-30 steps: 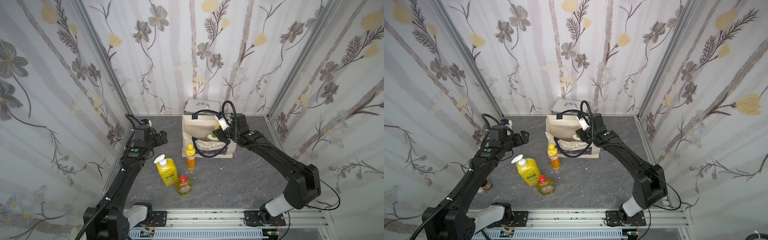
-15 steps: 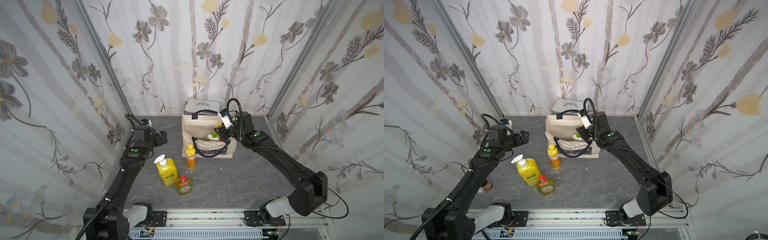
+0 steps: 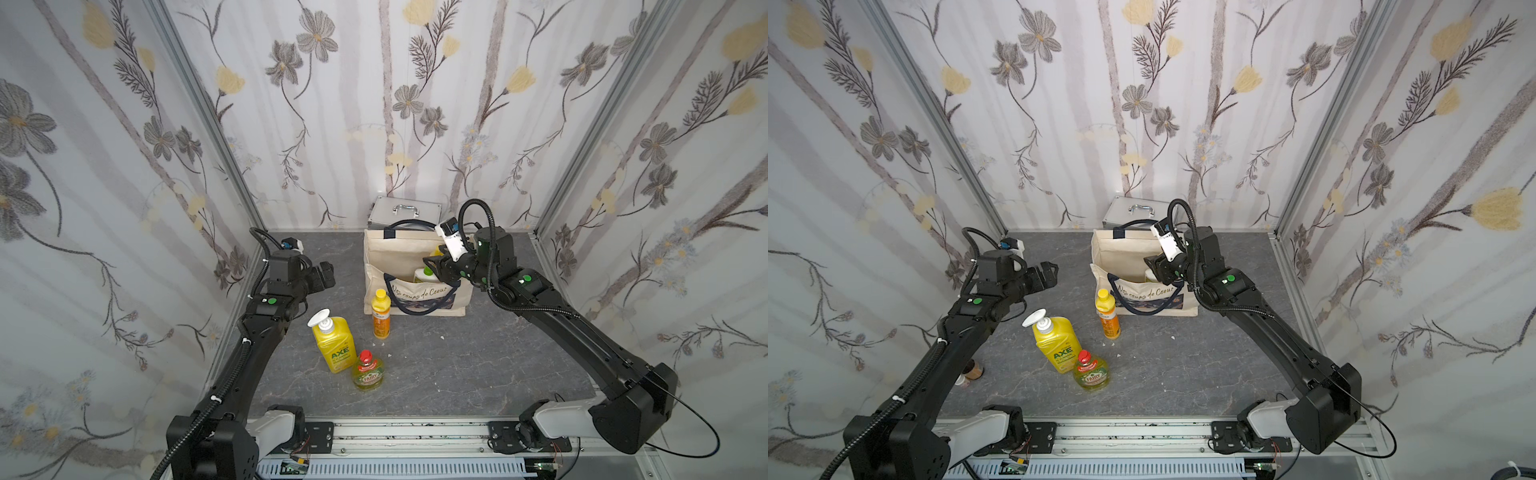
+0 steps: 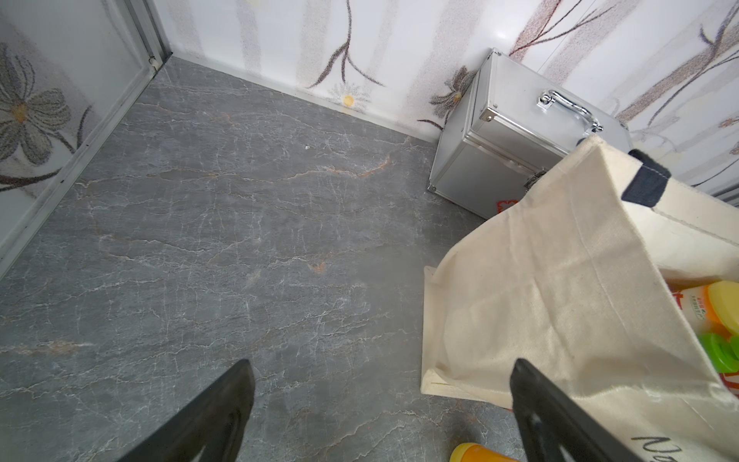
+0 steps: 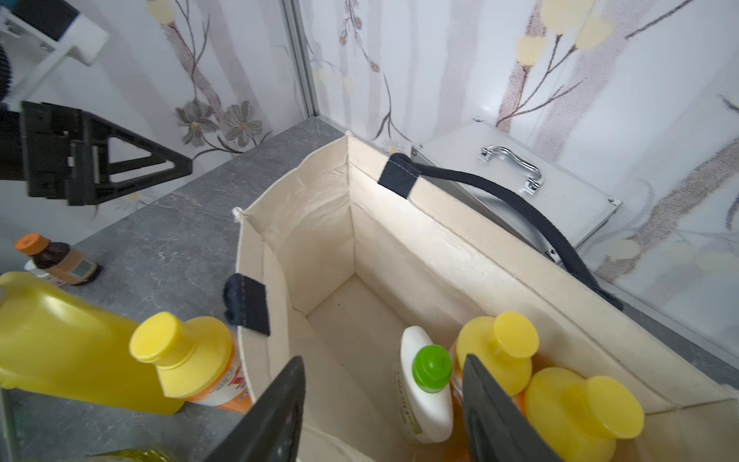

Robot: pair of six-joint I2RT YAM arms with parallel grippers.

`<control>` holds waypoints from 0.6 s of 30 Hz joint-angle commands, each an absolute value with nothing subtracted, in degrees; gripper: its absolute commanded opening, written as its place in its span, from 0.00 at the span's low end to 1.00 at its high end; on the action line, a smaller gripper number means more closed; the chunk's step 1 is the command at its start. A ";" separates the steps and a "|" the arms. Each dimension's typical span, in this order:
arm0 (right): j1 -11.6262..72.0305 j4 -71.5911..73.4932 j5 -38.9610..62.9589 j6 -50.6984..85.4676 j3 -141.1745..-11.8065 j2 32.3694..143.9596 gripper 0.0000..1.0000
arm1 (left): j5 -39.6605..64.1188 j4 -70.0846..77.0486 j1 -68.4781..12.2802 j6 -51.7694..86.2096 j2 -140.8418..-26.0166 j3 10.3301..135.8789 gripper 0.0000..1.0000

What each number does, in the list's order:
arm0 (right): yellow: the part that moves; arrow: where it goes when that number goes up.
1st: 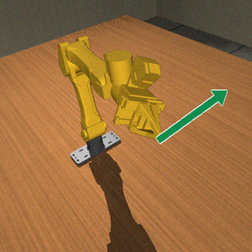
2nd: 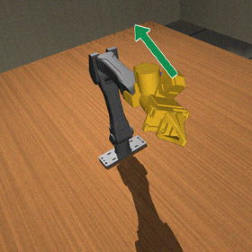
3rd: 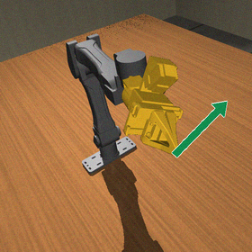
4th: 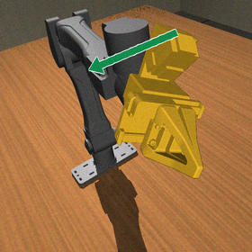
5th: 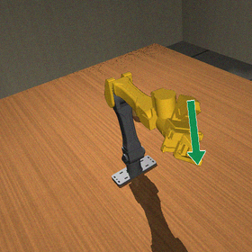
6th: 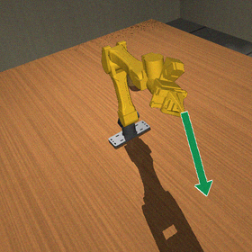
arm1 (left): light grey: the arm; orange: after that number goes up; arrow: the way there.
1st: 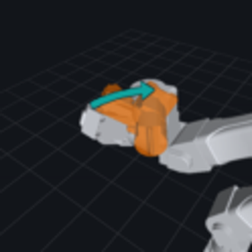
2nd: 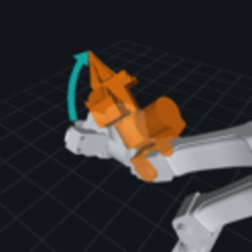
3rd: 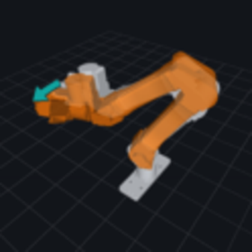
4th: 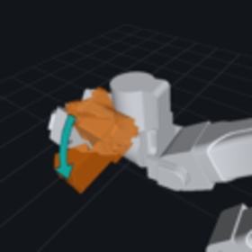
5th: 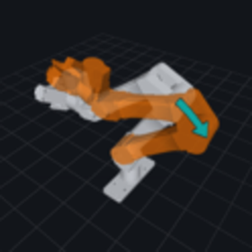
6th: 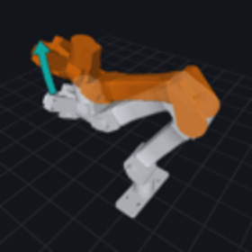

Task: Pack dish soap into the shopping bag
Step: Pick up the bottle of dish soap at the center of the board.

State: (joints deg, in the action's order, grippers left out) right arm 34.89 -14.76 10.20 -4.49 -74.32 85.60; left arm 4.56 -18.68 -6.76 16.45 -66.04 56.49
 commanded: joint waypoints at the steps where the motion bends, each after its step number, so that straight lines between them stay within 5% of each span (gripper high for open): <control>1: 37.61 -12.60 8.95 -3.26 -73.78 83.34 0.61 | 4.23 -18.04 -6.77 16.30 -65.92 56.45 1.00; 18: 51.21 -3.58 16.42 0.51 -64.90 80.86 0.63 | 3.95 -18.28 -6.75 16.32 -65.57 56.51 1.00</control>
State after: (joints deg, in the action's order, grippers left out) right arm 50.06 -8.95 12.38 -0.01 -66.11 80.95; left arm 4.54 -18.70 -6.76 16.45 -65.87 56.49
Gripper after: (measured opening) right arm 0.625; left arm 0.997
